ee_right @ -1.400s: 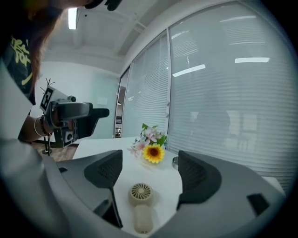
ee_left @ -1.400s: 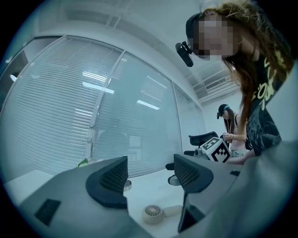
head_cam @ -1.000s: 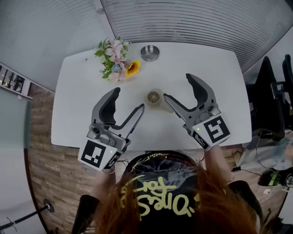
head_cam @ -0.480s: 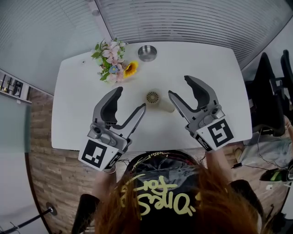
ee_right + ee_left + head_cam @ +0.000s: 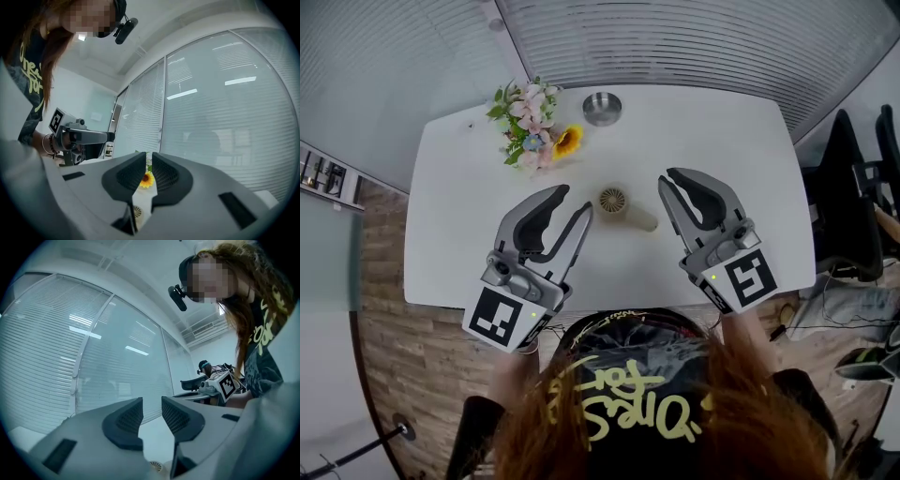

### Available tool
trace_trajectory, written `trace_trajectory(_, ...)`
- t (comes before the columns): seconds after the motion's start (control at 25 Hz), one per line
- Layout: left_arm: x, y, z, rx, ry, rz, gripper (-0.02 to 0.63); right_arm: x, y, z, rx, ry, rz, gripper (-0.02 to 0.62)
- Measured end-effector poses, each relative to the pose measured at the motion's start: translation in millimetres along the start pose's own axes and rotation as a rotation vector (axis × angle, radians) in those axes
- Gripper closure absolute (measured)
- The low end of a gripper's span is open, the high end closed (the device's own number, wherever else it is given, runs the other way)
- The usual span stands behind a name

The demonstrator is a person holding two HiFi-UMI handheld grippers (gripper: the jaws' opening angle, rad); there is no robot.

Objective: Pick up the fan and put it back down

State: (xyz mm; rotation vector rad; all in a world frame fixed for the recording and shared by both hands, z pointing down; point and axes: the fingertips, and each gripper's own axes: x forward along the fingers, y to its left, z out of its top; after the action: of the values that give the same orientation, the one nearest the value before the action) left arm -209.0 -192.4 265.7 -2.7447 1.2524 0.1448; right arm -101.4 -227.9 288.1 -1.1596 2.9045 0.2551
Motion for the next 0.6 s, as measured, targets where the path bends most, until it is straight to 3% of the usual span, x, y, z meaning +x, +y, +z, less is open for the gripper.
trace_trajectory(0.24,4.1,-4.1,4.7,-0.015,-0.036,-0.014,0.557,-0.7,0.2,-1.5,0.004,-0.003,-0.002,0.582)
trace_trajectory(0.6,0.3,0.6,-12.8,-0.020,0.039,0.005,0.614,-1.1,-2.3,-4.3,0.020,-0.004,-0.016,0.592)
